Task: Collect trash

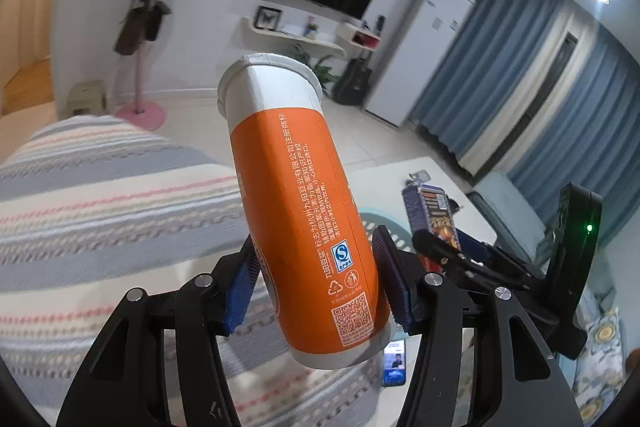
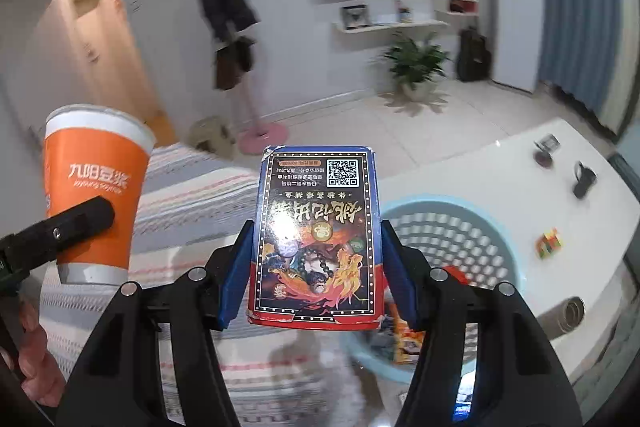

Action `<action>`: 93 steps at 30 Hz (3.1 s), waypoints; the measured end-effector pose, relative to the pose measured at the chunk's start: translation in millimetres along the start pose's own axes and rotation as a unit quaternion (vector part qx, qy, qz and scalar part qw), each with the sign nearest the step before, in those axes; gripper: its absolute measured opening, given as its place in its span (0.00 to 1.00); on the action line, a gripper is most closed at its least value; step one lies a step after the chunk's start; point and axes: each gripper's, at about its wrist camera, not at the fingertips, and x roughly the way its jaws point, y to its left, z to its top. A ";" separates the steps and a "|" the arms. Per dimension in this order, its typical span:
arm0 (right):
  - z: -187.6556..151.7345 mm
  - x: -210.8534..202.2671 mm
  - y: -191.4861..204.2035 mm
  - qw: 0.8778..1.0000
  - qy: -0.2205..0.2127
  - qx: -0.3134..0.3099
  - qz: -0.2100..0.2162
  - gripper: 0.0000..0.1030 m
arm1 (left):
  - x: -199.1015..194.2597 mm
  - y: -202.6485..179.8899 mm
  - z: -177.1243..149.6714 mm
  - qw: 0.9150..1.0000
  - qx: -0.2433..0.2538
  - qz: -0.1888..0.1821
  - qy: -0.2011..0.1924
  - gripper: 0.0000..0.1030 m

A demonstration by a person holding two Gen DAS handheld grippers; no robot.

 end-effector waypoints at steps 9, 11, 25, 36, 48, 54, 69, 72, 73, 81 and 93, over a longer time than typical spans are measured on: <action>-13.5 27.5 -105.2 0.993 0.036 0.108 -0.044 0.55 | 95.1 -50.3 3.7 0.996 0.037 -0.025 0.072 0.53; -20.7 35.8 -118.2 0.990 0.050 0.120 -0.051 0.55 | 115.8 -55.3 -0.6 0.994 0.040 -0.026 0.094 0.53; -44.4 51.6 -146.5 0.983 0.082 0.151 -0.067 0.65 | 162.3 -69.3 -19.6 0.989 0.067 -0.015 0.133 0.68; -53.9 30.5 -114.2 0.987 0.082 0.130 -0.051 0.65 | 111.2 -54.7 -29.0 0.994 0.051 -0.009 0.093 0.68; -59.9 -21.1 4.1 0.999 0.021 0.018 -0.029 0.69 | -15.9 -32.5 -39.4 0.993 0.068 0.081 -0.042 0.80; -68.0 -40.4 62.5 0.999 -0.004 -0.035 -0.020 0.71 | -82.9 -20.4 -52.2 0.979 0.068 0.152 -0.117 0.86; -100.9 -70.1 104.6 0.997 -0.049 -0.058 -0.034 0.77 | -164.8 14.9 -96.3 0.947 0.002 0.256 -0.195 0.88; -105.6 -72.2 107.9 0.996 -0.056 -0.058 -0.035 0.79 | -164.7 11.9 -100.0 0.946 0.004 0.257 -0.196 0.88; -107.4 -73.2 109.0 0.996 -0.058 -0.058 -0.038 0.80 | -165.0 11.1 -101.2 0.946 0.007 0.259 -0.195 0.88; -130.5 -83.2 107.0 0.995 -0.077 -0.039 -0.044 0.83 | -167.9 7.7 -120.9 0.951 0.003 0.250 -0.184 0.88; -142.9 -102.2 113.2 0.992 -0.105 -0.052 -0.056 0.86 | -188.0 5.9 -149.9 0.945 -0.010 0.263 -0.193 0.88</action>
